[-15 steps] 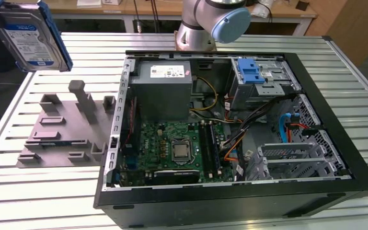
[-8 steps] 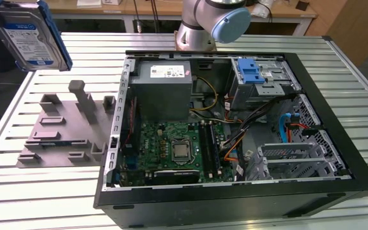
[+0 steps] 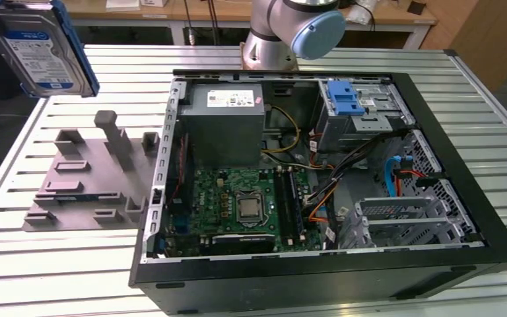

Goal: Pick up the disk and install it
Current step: 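Pick up the disk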

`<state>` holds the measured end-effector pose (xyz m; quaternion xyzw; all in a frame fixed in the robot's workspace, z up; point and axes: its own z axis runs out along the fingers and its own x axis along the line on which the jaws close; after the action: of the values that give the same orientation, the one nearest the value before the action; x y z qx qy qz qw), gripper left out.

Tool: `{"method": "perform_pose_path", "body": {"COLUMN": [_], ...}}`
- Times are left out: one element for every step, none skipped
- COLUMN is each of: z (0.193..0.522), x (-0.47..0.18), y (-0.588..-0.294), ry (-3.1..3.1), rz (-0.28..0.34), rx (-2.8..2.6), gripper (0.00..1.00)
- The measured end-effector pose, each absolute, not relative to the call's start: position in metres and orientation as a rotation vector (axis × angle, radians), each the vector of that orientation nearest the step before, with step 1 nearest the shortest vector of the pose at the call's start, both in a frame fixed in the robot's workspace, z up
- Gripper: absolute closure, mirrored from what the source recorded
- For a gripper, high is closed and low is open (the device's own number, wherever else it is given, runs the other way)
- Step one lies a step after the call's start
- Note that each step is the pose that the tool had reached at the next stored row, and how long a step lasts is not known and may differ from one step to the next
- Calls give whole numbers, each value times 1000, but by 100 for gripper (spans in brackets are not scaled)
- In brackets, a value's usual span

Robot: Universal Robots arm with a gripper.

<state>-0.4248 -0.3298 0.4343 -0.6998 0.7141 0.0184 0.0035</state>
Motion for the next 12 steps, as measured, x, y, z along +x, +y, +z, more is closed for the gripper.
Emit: {"method": "perform_pose_path", "body": {"z": [434, 435, 435, 435, 435, 435, 436, 436, 436, 436, 437, 437], "x": [-425, -425, -425, -425, -425, -425, -425, -425, -425, -425, -425, -425], "y": [-330, -330, -330, -330, -330, -330, -330, -330, -330, -330, -330, -330], "ry": [2238, 2238, 2238, 2238, 2238, 2238, 2238, 2238, 2238, 2238, 2238, 2238], "rz": [58, 58, 58, 58, 58, 58, 58, 58, 58, 58, 58, 58], "rx": [-2194, -2194, -2194, -2194, -2194, -2194, -2194, -2194, -2194, -2194, -2194, -2194], "gripper": [64, 64, 64, 64, 64, 64, 64, 64, 64, 64, 64, 64]}}
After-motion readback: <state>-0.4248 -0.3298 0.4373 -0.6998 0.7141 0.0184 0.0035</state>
